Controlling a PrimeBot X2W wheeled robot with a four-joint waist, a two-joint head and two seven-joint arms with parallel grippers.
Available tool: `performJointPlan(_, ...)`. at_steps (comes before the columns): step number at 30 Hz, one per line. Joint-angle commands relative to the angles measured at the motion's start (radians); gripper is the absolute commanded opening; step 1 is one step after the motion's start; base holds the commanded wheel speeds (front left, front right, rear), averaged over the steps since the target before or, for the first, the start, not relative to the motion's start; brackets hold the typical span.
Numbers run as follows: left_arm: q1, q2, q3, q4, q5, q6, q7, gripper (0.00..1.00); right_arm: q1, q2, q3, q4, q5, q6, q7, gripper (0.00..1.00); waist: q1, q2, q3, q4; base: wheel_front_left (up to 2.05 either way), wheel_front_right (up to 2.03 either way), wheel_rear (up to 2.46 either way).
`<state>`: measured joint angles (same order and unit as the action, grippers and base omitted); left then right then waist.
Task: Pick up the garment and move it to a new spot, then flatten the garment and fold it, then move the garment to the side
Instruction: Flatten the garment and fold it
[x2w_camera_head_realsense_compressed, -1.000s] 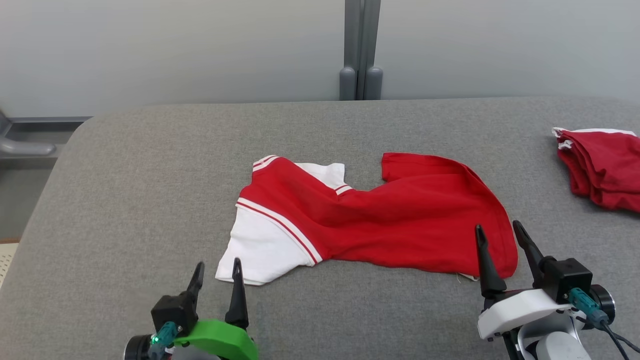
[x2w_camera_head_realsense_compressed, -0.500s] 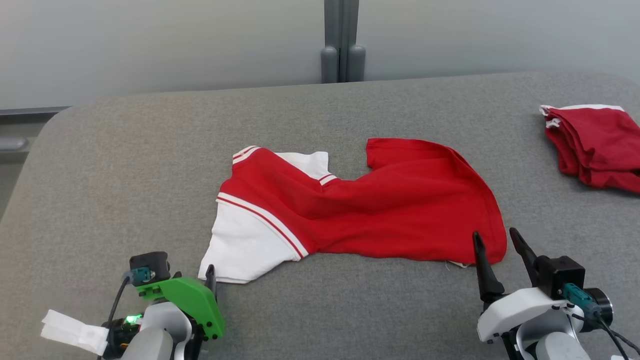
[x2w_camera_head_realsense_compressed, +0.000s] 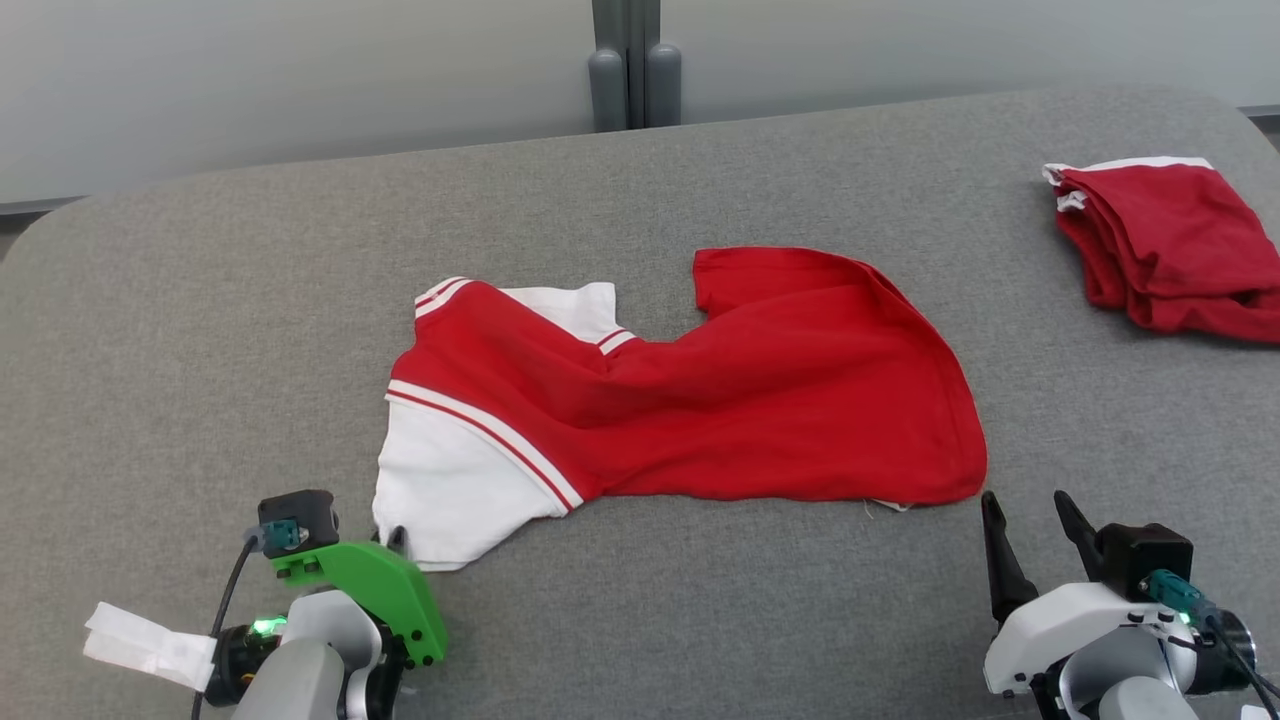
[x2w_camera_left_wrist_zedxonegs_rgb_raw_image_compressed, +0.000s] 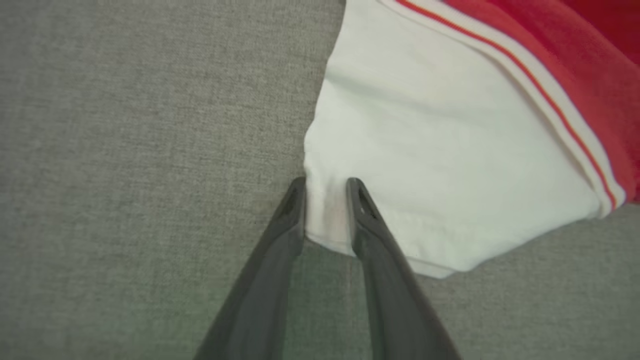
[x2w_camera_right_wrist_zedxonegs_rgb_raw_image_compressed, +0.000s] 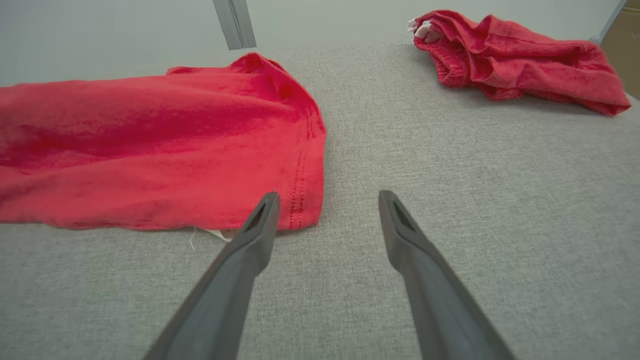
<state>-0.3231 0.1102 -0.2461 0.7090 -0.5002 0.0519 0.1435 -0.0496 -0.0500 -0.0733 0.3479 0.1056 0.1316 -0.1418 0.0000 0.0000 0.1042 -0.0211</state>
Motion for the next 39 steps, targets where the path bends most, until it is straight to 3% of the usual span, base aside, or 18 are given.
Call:
performJointPlan(1, -0.003, -0.005, -0.004, 0.009, -0.011, -0.009, -0.007, 0.09, -0.020, -0.001, -0.006, 0.017, 0.012, -0.002, 0.011, 1.00, 0.0000, 0.0000, 0.002, 0.009, 0.00, 0.00, 0.00)
performJointPlan(3, -0.006, -0.006, -0.001, 0.005, -0.014, -0.011, -0.025, 0.00, -0.038, -0.001, -0.019, 0.044, 0.033, -0.002, 0.023, 1.00, 0.0000, 0.0000, 0.004, 0.019, 0.00, 0.00, 0.00)
performJointPlan(16, 0.028, -0.018, -0.015, -0.074, -0.023, -0.017, -0.099, 0.00, -0.174, -0.002, -0.012, 0.285, 0.059, -0.002, 0.048, 1.00, 0.0000, 0.0000, 0.012, 0.089, 0.00, 0.00, 0.00)
performJointPlan(17, 0.030, -0.018, -0.016, -0.081, -0.024, -0.015, -0.100, 0.00, -0.180, -0.002, -0.009, 0.297, 0.061, -0.002, 0.045, 0.85, 0.0000, 0.0000, 0.012, 0.091, 0.00, 0.00, 0.00)
performJointPlan(18, 0.032, -0.018, -0.016, -0.090, -0.025, -0.014, -0.102, 0.00, -0.188, -0.002, -0.001, 0.311, 0.066, -0.002, 0.044, 0.62, 0.0000, 0.0000, 0.013, 0.092, 0.00, 0.00, 0.00)
performJointPlan(19, 0.034, -0.018, -0.016, -0.098, -0.026, -0.012, -0.102, 0.00, -0.193, -0.002, 0.005, 0.325, 0.069, -0.002, 0.048, 0.51, 0.0000, 0.0000, 0.013, 0.093, 0.00, 0.00, 0.00)
performJointPlan(20, 0.038, -0.018, -0.017, -0.106, -0.026, -0.010, -0.099, 0.00, -0.199, -0.001, 0.011, 0.338, 0.070, -0.002, 0.053, 0.29, 0.0000, 0.0000, 0.013, 0.093, 0.00, 0.00, 0.00)
performJointPlan(21, 0.041, -0.018, -0.018, -0.113, -0.027, -0.008, -0.098, 0.00, -0.204, -0.001, 0.016, 0.349, 0.075, -0.002, 0.054, 0.18, 0.0000, 0.0000, 0.013, 0.094, 0.00, 0.00, 0.00)
performJointPlan(22, 0.044, -0.018, -0.018, -0.120, -0.028, -0.007, -0.097, 0.00, -0.208, -0.001, 0.020, 0.359, 0.082, -0.002, 0.054, 0.18, 0.0000, 0.0000, 0.013, 0.094, 0.00, 0.00, 0.00)
performJointPlan(23, 0.047, -0.018, -0.019, -0.130, -0.029, -0.006, -0.098, 0.00, -0.214, -0.001, 0.027, 0.366, 0.092, -0.002, 0.052, 0.00, 0.0000, 0.0000, 0.012, 0.093, 0.00, 0.00, 0.00)
performJointPlan(31, 0.055, -0.023, -0.007, -0.251, -0.055, -0.016, -0.114, 0.00, -0.227, -0.002, 0.060, 0.289, 0.148, -0.002, -0.019, 0.00, 0.0000, 0.0000, -0.017, 0.073, 0.00, 0.00, 0.00)
performJointPlan(39, 0.061, -0.005, 0.013, -0.492, -0.083, -0.009, -0.109, 0.00, -0.173, -0.016, 0.086, 0.004, 0.206, -0.002, -0.048, 0.00, 0.0000, 0.0000, -0.083, 0.045, 0.00, 0.00, 0.00)
